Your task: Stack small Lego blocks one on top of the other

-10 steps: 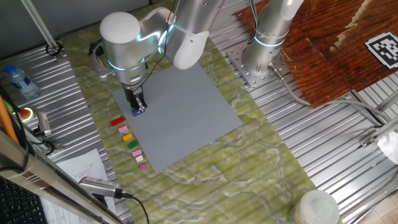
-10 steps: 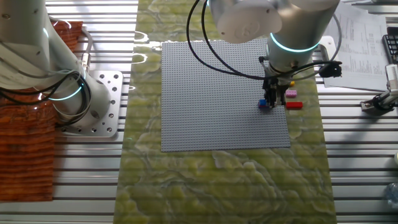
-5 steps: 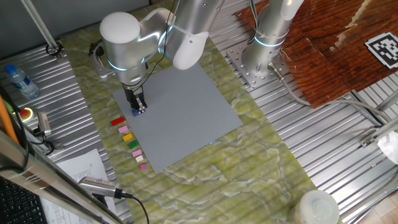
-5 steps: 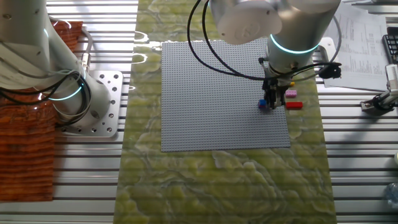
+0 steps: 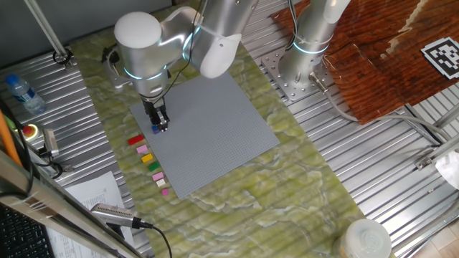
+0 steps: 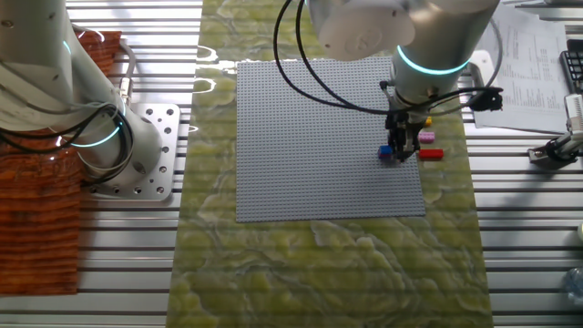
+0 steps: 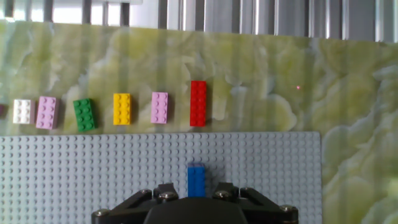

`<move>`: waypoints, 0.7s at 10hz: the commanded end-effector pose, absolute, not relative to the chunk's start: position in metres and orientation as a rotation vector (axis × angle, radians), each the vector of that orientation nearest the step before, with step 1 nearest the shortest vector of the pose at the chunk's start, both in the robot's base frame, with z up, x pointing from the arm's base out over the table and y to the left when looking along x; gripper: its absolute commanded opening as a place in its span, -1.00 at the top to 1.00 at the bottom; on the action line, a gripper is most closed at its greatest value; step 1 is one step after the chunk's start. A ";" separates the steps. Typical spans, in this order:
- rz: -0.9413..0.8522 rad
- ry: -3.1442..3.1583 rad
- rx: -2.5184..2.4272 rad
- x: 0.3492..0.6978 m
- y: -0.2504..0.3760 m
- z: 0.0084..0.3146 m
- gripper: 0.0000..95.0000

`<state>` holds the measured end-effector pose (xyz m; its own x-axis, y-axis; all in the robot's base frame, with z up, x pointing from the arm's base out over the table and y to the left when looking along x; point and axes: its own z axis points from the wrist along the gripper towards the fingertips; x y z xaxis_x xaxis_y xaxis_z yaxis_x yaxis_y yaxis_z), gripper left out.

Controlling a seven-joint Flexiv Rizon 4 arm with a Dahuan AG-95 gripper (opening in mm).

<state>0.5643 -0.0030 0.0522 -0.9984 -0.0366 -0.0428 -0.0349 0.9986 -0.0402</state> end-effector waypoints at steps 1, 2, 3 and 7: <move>-0.055 3.099 -0.057 0.565 -0.002 0.056 1.00; -0.056 3.100 -0.054 0.565 -0.002 0.056 1.00; -0.056 3.100 -0.053 0.564 -0.002 0.055 1.00; -0.063 3.114 -0.051 0.559 -0.004 0.051 1.00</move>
<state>0.5567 -0.0052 0.0489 -0.9991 -0.0353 -0.0224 -0.0344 0.9986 -0.0391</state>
